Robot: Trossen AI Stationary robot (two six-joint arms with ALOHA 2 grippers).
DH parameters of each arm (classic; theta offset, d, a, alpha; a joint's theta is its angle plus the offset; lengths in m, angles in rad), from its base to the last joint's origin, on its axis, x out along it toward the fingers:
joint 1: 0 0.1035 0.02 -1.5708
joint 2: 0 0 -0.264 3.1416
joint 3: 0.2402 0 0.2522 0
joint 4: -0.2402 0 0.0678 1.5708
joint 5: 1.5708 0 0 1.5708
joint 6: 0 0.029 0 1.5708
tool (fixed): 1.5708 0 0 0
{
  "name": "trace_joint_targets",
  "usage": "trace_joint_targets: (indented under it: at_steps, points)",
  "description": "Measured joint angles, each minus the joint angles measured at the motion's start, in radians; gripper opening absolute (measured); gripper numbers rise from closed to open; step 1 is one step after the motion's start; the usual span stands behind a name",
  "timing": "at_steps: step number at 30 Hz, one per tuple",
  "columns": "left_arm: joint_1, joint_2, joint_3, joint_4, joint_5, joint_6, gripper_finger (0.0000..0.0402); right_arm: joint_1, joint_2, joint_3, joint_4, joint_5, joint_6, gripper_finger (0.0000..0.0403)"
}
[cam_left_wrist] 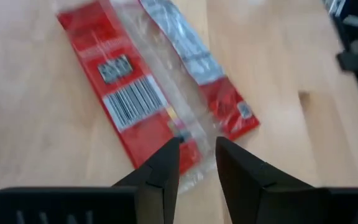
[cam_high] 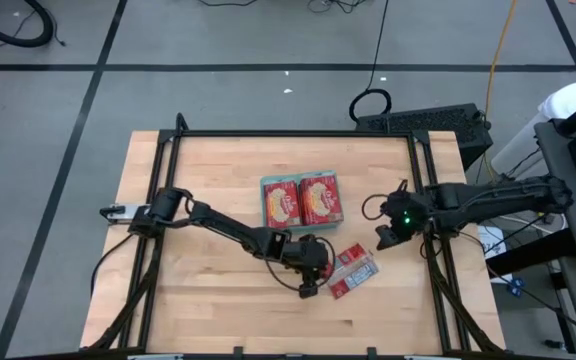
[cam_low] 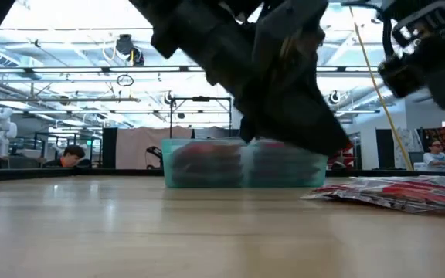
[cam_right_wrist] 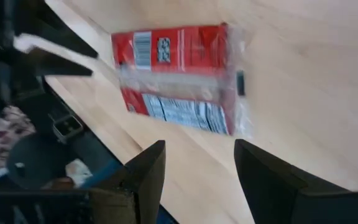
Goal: Sort popcorn bags into baskets
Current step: Put the red popcorn bag into the green bin
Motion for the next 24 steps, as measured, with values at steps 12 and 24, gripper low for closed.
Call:
trace_joint_targets:
  at_steps: [12, 24]
  points:
    - [-0.008, 0.086, 0.004, -0.002, -0.008, -0.023, 0.0106, 0.019, 0.055, -0.351, 0.555, 0.018, 0.194, 0.0185]
    - [0.013, 0.088, 0.003, -0.009, -0.015, -0.029, 0.0106, 0.115, 0.162, -0.364, 0.659, 0.036, 0.080, 0.0164]
